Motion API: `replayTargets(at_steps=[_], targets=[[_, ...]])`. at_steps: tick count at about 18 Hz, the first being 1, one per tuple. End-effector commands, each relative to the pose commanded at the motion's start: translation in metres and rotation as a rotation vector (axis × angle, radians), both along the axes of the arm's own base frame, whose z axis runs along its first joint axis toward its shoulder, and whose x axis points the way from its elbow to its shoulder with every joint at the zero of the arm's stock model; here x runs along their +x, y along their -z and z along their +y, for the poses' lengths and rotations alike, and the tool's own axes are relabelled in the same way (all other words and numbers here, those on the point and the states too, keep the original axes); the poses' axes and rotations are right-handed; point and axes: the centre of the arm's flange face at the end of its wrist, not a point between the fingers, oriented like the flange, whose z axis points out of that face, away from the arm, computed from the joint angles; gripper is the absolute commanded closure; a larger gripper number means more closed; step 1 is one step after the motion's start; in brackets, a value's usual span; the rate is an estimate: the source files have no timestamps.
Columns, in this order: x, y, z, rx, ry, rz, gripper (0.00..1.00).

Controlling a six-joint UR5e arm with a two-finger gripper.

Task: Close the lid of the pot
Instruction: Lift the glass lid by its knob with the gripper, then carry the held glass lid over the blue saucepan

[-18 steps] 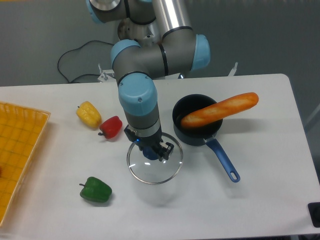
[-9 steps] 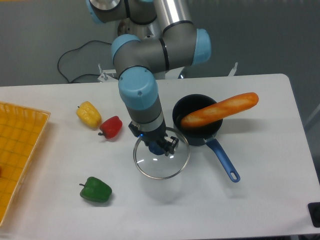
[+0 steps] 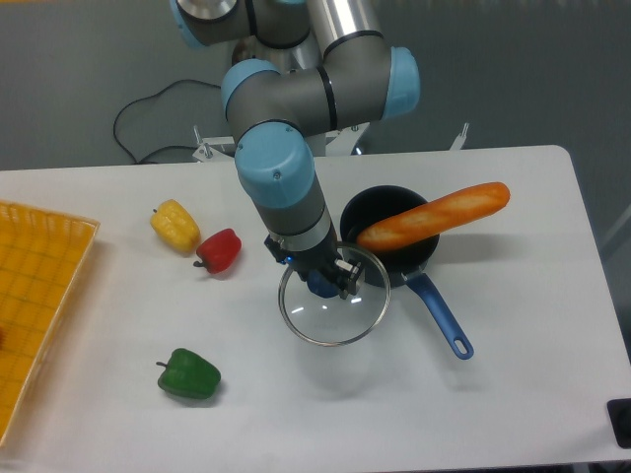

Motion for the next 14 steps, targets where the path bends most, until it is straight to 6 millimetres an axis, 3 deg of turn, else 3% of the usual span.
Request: replayTargets(at_steps=[7,11,14], targets=[[-0.005,0.001,-0.004,-0.018,0.0,0.012,0.45],[-0.012,-0.024,-0.02,0.002,-0.021,0.04,0.45],[-0.011,-0.028,-0.028,-0.041,0.014,0.036,0.45]])
